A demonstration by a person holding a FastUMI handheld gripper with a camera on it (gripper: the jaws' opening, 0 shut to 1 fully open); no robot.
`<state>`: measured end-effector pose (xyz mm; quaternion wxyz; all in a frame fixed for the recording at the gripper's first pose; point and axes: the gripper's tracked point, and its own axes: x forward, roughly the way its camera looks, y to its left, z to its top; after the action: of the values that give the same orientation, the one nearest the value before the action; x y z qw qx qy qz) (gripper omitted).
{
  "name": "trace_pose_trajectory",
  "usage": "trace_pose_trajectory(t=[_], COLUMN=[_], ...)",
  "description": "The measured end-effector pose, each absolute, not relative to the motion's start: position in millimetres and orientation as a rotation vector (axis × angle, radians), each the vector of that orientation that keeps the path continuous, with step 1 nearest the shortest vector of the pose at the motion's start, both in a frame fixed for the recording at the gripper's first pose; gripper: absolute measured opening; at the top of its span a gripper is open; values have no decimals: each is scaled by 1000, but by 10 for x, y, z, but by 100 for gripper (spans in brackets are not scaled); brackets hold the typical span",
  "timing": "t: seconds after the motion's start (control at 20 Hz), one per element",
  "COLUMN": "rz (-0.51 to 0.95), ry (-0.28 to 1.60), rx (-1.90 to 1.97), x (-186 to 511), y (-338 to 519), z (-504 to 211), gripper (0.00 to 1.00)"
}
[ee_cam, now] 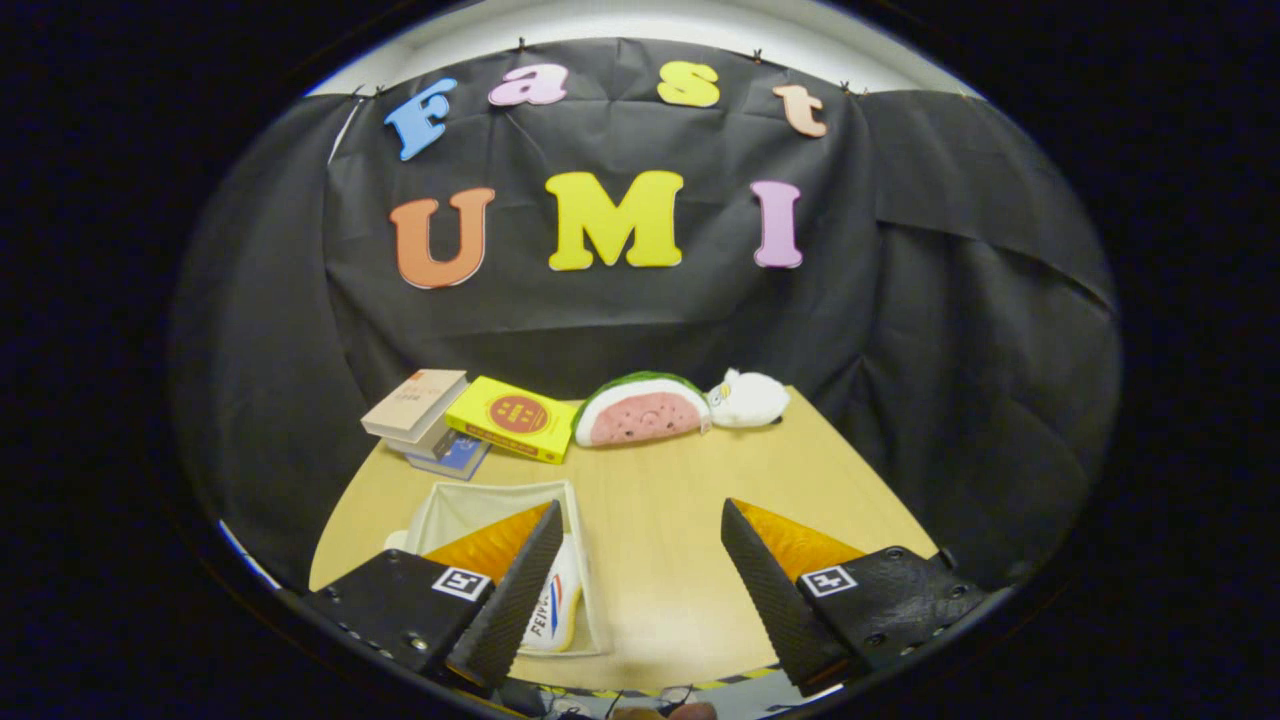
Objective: Open the storage box then place both shoes into the box .Put the left shoe in first, then the right shoe, with the right side of both shoes facing outward in a uniform manner.
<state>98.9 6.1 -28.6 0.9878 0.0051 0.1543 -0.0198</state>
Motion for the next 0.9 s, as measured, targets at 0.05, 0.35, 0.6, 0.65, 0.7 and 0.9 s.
trace_pose_trajectory(t=[0.05, 0.35, 0.6, 0.65, 0.7, 0.9], rz=[-54, -90, -79, -78, -78, -85], ry=[275, 142, 92, 90, 92, 78], rx=[2, -3, -5, -2, 0, -5], x=[954, 730, 480, 439, 419, 325], y=[14, -32, 14, 17, 20, -40], z=[-180, 111, 88, 90, 80, 216], gripper=[96, 96, 96, 96, 96, 96])
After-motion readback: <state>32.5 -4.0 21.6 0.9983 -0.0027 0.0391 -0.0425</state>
